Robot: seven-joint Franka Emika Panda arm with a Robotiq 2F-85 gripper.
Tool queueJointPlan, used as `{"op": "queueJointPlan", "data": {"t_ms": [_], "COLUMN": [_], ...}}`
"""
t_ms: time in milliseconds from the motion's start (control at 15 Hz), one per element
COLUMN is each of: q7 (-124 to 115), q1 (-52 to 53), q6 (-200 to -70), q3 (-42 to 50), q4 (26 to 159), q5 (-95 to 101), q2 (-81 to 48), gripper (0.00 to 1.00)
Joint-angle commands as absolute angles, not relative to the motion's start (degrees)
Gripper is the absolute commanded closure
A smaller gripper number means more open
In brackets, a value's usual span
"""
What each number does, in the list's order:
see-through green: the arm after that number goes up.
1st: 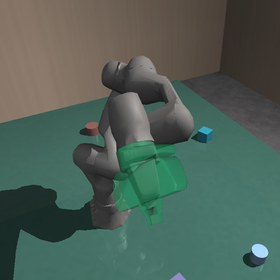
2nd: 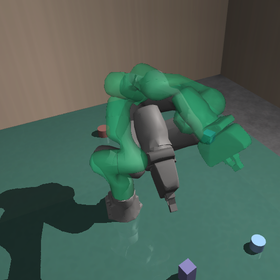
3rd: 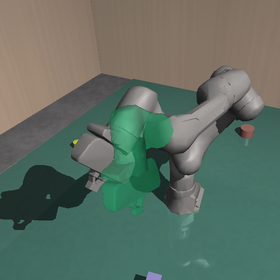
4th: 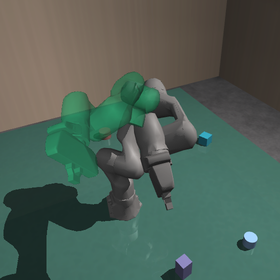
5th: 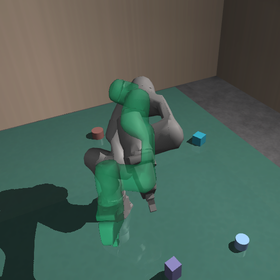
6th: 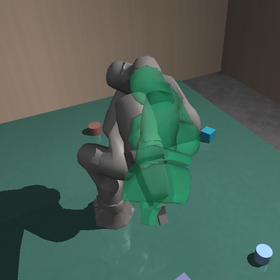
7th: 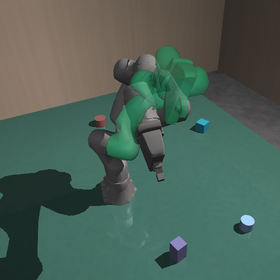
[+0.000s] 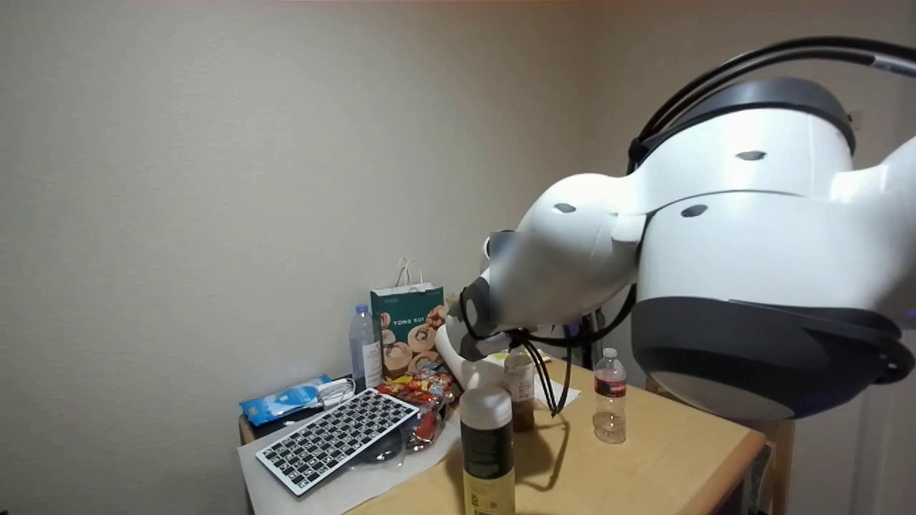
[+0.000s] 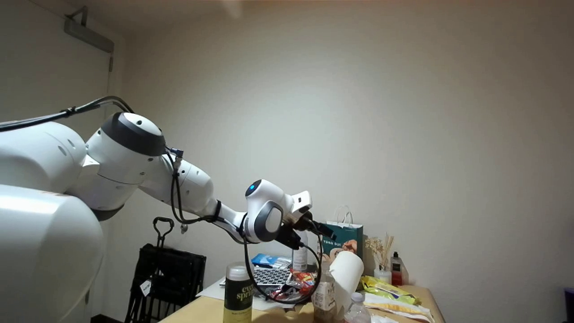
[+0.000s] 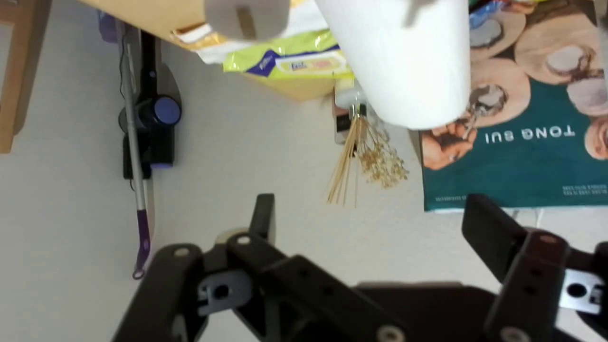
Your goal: Make the bottle lay on the table and then make it sit upright.
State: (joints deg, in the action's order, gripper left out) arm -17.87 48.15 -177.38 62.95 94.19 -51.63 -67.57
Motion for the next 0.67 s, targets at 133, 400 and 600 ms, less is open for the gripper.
{"op": "queueJointPlan", "data": {"t_ms": [133,400,600], "q7": [-14.7,-17.0,-17.0], "q1": [53.3,52.3,52.4], "q6": [-182.1,-180.9,-180.9], "q3": [65.6,65.6,65.6], "q4": [99.6,97.1,97.5], "q5": [-51.5,-51.6,-51.6], "q2": [-60.9,-62.5,-62.5], "gripper": [0.00,0.00,0.00]}}
